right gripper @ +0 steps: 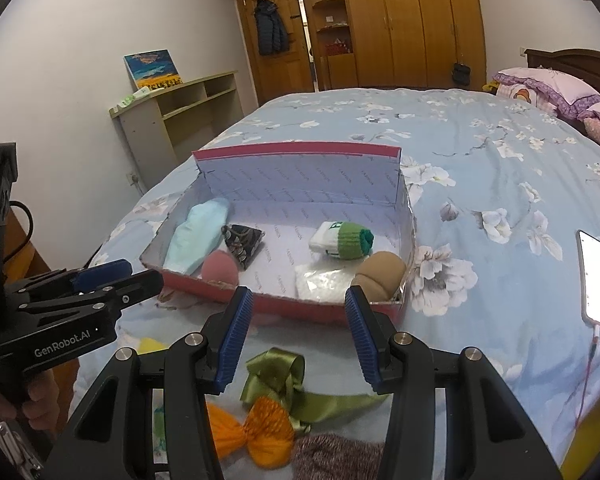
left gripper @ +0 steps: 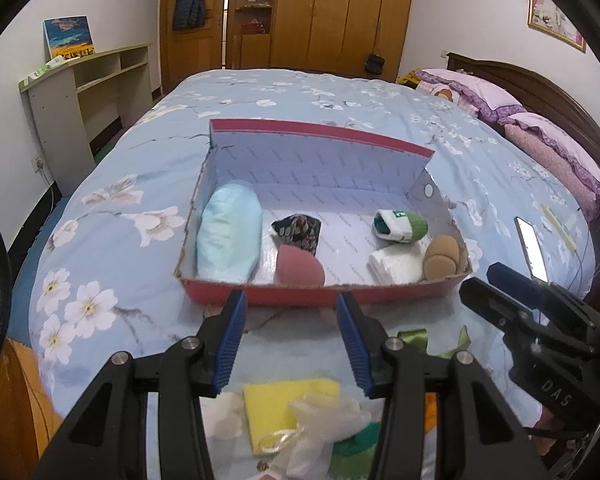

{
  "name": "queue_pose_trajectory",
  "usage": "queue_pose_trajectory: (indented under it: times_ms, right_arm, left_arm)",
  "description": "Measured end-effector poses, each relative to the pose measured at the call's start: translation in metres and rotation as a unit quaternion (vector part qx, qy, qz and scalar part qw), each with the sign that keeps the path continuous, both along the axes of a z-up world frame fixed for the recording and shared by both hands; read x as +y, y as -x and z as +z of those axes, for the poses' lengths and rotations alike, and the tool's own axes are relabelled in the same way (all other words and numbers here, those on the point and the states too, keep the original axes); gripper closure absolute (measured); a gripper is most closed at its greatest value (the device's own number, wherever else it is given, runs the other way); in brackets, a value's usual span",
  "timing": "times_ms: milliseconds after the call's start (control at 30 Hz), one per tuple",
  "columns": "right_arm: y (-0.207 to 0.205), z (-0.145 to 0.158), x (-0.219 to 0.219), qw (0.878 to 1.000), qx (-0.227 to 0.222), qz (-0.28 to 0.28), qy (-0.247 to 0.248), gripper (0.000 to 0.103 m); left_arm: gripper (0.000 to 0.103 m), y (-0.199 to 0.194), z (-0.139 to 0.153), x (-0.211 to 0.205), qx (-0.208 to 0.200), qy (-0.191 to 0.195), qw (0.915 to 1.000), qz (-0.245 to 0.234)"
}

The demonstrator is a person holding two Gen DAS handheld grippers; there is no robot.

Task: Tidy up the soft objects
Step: 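Withdraw both tools from the box toward the remaining items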

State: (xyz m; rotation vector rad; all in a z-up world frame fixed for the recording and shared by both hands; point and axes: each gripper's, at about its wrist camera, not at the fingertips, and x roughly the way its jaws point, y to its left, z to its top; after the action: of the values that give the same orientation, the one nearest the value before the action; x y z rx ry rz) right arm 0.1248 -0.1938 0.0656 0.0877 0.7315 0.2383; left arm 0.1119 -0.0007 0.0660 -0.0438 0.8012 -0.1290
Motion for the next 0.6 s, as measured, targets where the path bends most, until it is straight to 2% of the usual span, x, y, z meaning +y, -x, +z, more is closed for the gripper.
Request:
queue_pose_trajectory:
  times_ms: [300, 600]
  right_arm:
    - [0.021, 0.002, 0.000, 1.000, 0.007, 0.001, -0.001, 0.054]
    - [0.041, -0.003, 0.001, 1.000, 0.021, 0.004, 0.002, 0.054]
  left_arm:
    - [0.054, 0.023, -0.007, 0.013, 0.011, 0.009, 0.9999, 0.008]
    - [0.054, 0.044, -0.017, 0.012, 0.021, 0.019, 0.9996, -0.004]
